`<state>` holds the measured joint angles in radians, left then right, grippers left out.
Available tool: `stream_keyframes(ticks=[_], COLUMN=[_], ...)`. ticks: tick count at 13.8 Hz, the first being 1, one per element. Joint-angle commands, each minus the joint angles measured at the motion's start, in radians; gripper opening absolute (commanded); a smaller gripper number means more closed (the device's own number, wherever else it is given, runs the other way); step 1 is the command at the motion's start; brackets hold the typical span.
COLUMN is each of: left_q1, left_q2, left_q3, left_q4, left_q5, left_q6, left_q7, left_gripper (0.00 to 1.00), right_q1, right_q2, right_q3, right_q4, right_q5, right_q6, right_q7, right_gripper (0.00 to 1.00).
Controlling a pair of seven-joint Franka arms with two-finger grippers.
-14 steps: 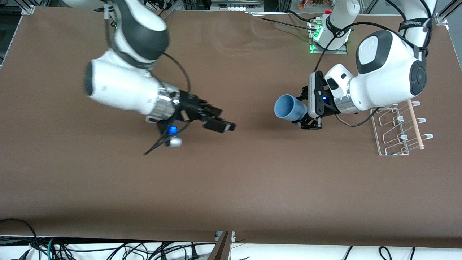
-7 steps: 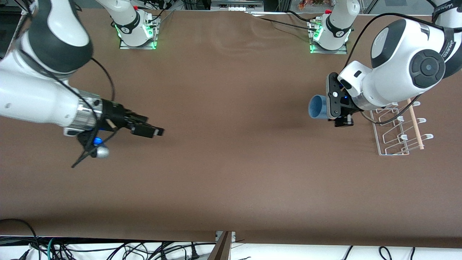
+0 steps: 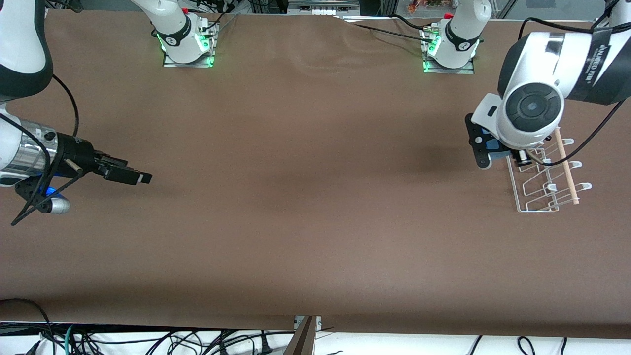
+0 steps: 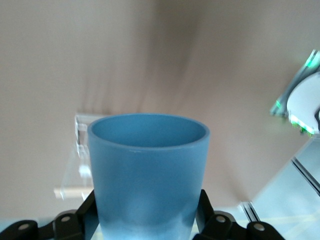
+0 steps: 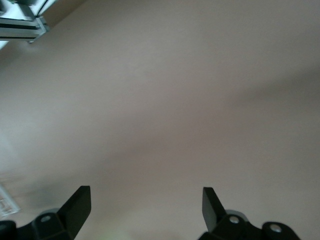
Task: Transfer cup to left arm and place on rack
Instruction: 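Carry the cup with the left gripper over the wire rack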
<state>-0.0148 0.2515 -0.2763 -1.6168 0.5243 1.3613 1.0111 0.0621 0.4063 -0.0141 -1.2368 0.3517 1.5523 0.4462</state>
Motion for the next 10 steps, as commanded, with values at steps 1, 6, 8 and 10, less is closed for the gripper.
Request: stream_keyframes(ticks=[1, 6, 8, 10], left_q1=[-0.008, 0.009, 0.009, 0.009], left_q2=[0.035, 0.147, 0.155, 0.169], left_q3=[-0.004, 0.008, 0.002, 0.003], left_q4=[0.006, -0.049, -0.122, -0.201], left_q5=[0.118, 0.259, 0.395, 0.485], left_q6=[-0.149, -0.258, -0.246, -0.214], left_q7=[-0.159, -0.348, -0.35, -0.35], left_gripper=[0.13, 0.27, 0.23, 0.22], right_q1=[0.002, 0.004, 0.001, -0.008], right_q2=[-0.119, -0.354, -0.388, -0.4], right_q3=[-0.003, -0.003, -0.003, -0.003], right_q4=[-0.172, -0.49, -0.513, -0.51], right_q5=[-0.094, -0.253, -0.298, -0.312], right_q6=[0.044, 0.181, 0.181, 0.176], right_q7=[-0.132, -0.297, -0.424, -0.449], right_gripper=[0.98, 0.98, 0.98, 0.98])
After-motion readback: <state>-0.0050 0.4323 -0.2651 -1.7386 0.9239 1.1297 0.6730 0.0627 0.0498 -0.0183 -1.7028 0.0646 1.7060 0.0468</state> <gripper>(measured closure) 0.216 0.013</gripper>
